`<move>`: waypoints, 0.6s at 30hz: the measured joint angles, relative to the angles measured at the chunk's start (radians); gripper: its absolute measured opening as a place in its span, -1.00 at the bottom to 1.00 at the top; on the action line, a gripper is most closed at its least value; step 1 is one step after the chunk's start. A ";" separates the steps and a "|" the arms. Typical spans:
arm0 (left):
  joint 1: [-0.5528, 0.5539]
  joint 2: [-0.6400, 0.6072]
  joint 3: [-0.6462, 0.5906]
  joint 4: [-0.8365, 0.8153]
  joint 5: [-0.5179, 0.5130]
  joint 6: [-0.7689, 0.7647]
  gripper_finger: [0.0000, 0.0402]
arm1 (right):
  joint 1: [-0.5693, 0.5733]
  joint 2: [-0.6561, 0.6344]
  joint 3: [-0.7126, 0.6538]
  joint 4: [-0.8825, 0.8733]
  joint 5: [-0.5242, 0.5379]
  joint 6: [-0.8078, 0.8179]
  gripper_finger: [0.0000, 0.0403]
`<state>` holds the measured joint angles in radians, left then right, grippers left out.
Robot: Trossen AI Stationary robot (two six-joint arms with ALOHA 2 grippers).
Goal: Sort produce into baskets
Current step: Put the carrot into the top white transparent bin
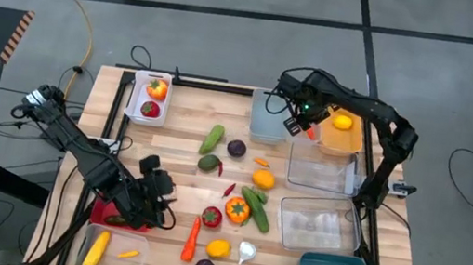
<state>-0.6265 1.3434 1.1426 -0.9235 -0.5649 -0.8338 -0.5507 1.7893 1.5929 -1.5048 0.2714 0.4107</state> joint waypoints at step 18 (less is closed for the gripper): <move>0.080 0.178 0.000 0.267 0.385 -0.503 -0.10 | 0.000 0.000 0.000 0.051 -0.002 0.000 -0.13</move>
<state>-0.5463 1.5215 1.1425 -0.6562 -0.1801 -1.3367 -0.5503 1.7893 1.5929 -1.4540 0.2692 0.4107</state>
